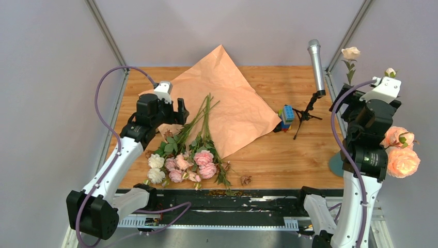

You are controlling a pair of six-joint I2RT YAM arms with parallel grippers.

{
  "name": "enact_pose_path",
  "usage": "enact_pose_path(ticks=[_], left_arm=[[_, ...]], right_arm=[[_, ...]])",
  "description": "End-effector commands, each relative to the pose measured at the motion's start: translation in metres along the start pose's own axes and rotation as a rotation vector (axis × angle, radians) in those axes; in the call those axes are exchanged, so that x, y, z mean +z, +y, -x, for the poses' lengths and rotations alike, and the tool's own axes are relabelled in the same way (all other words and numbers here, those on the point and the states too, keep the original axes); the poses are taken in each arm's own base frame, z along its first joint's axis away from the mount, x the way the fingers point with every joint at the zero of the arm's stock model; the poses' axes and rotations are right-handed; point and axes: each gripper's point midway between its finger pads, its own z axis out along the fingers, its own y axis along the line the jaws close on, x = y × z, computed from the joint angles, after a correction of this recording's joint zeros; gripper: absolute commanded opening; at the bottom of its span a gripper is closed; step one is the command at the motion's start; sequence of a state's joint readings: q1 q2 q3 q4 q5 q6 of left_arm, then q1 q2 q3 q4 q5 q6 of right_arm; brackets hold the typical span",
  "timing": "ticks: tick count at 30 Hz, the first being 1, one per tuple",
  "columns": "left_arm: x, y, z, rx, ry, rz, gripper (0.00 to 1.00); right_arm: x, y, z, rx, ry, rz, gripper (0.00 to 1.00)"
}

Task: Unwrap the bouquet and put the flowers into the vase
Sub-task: Insert the fake flower into the vase.

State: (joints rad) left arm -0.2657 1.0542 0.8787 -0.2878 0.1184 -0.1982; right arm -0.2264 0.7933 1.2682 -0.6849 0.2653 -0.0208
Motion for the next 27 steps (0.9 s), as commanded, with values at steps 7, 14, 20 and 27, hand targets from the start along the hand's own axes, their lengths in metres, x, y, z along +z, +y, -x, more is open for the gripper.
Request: enact_pose_path(ticks=[7,14,20,27], left_arm=[[-0.01,-0.003,0.019,0.026,-0.052,-0.015,1.0],[-0.011,-0.002,0.018,0.028,-0.048,-0.008,1.0],[-0.014,-0.005,0.018,0.024,-0.05,-0.02,1.0],[-0.011,-0.011,0.012,0.015,-0.02,-0.058,1.0]], right_arm=[[-0.05,0.028,0.024,0.062,0.012,0.216,1.0],[-0.078,0.037,0.071,0.062,-0.128,0.31,1.0],[-0.097,0.098,0.097,0.034,-0.231,0.686,1.0],[-0.097,0.143,0.104,0.038,-0.218,0.973,0.95]])
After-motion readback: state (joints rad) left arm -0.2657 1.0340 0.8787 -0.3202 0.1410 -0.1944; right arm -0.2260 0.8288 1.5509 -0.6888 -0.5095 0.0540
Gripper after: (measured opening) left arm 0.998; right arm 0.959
